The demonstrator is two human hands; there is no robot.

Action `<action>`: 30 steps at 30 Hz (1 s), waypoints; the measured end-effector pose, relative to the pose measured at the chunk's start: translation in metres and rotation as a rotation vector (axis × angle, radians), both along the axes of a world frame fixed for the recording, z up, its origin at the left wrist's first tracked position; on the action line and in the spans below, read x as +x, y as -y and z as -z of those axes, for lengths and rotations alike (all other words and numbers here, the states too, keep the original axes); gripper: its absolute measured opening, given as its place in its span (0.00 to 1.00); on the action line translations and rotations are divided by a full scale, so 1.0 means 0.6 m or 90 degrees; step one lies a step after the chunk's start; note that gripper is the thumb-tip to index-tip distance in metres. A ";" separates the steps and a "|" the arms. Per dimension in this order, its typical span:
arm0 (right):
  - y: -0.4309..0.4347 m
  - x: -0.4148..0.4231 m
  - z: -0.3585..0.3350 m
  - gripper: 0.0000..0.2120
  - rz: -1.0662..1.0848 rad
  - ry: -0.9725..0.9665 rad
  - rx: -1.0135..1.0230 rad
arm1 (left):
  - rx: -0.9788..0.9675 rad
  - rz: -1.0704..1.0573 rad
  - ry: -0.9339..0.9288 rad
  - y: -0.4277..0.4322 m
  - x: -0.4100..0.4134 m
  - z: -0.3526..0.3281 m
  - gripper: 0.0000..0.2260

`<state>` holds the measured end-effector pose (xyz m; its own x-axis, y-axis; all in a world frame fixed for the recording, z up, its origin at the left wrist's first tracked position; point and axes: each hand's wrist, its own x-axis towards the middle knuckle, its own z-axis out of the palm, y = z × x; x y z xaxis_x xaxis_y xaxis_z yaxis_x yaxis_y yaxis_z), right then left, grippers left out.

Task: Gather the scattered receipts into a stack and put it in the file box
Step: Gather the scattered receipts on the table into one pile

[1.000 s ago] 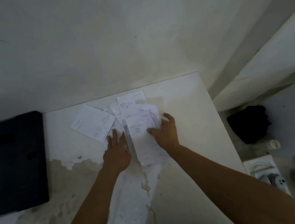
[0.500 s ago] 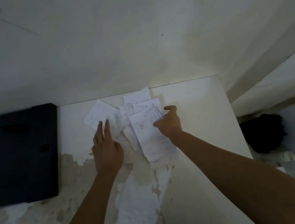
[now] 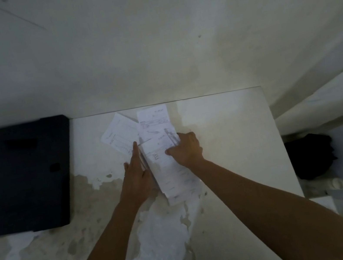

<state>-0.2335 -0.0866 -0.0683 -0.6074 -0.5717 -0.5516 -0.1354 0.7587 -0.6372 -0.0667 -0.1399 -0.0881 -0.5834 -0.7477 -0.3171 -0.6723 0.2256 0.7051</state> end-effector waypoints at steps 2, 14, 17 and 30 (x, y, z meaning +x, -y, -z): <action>0.010 0.009 -0.004 0.11 -0.037 -0.051 -0.052 | 0.031 -0.033 -0.124 0.000 0.000 -0.017 0.29; 0.107 -0.014 -0.015 0.24 -0.105 0.215 -0.054 | 0.078 -0.274 -0.232 0.012 0.022 -0.019 0.30; 0.090 0.002 -0.007 0.16 -0.123 0.171 -0.039 | 0.064 -0.318 -0.204 0.011 0.023 -0.012 0.23; 0.037 0.083 0.009 0.28 -0.145 -0.204 0.019 | -0.086 -0.407 -0.277 -0.066 0.028 -0.042 0.08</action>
<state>-0.1838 -0.1086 -0.0735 -0.6108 -0.6985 -0.3729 -0.4909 0.7036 -0.5138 -0.0498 -0.1005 -0.0630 -0.0782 -0.9961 -0.0416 -0.3704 -0.0098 0.9288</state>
